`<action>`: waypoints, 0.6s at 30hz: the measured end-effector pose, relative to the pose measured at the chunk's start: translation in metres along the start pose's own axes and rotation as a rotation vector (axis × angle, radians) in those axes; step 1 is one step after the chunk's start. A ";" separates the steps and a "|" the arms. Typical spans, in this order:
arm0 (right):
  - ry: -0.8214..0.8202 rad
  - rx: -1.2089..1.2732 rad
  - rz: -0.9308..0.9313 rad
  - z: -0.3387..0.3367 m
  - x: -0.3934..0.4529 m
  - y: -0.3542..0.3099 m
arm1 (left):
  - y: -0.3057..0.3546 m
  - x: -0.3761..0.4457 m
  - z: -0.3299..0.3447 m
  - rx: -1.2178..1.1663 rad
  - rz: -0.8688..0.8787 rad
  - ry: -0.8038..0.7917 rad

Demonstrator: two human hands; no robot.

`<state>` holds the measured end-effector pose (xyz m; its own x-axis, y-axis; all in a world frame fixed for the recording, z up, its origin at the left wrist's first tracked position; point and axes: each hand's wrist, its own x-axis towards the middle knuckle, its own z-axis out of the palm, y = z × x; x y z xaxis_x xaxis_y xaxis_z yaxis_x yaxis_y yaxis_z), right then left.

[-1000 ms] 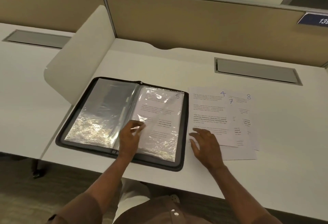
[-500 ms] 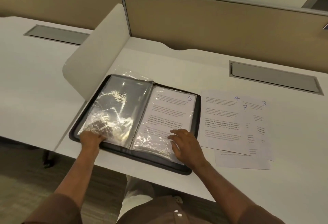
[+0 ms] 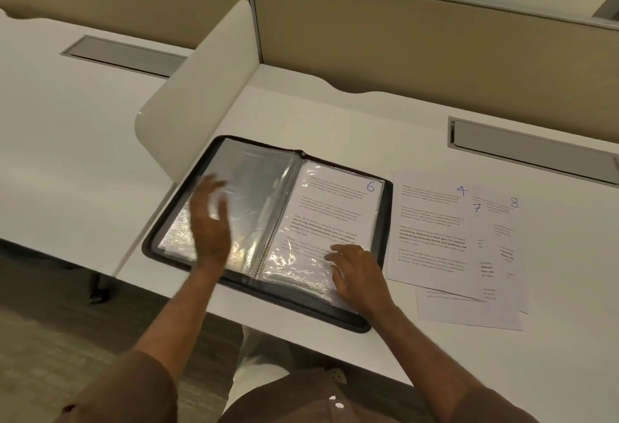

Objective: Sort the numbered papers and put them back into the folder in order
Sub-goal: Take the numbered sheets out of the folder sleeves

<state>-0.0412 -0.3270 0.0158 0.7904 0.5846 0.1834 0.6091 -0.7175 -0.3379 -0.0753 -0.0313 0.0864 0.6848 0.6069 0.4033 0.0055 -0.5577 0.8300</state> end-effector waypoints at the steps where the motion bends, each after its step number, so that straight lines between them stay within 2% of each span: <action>1: 0.003 0.007 0.006 0.000 0.000 -0.001 | 0.005 -0.010 0.013 0.060 0.070 -0.190; 4: 0.033 0.033 0.025 -0.001 0.001 -0.003 | -0.003 -0.048 0.050 0.278 0.306 -0.609; 7: 0.077 0.055 0.095 -0.006 0.000 -0.003 | -0.016 -0.083 0.072 0.378 0.381 -0.811; 10: 0.133 0.077 0.133 -0.011 -0.004 -0.002 | -0.020 -0.098 0.080 0.446 0.366 -0.891; 18: 0.175 0.104 0.108 -0.018 -0.012 -0.011 | -0.015 -0.085 0.082 0.465 0.472 -0.898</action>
<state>-0.0561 -0.3332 0.0335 0.8555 0.4256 0.2949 0.5175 -0.7240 -0.4561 -0.0744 -0.1206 0.0078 0.9672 -0.2469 0.0594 -0.2512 -0.8961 0.3659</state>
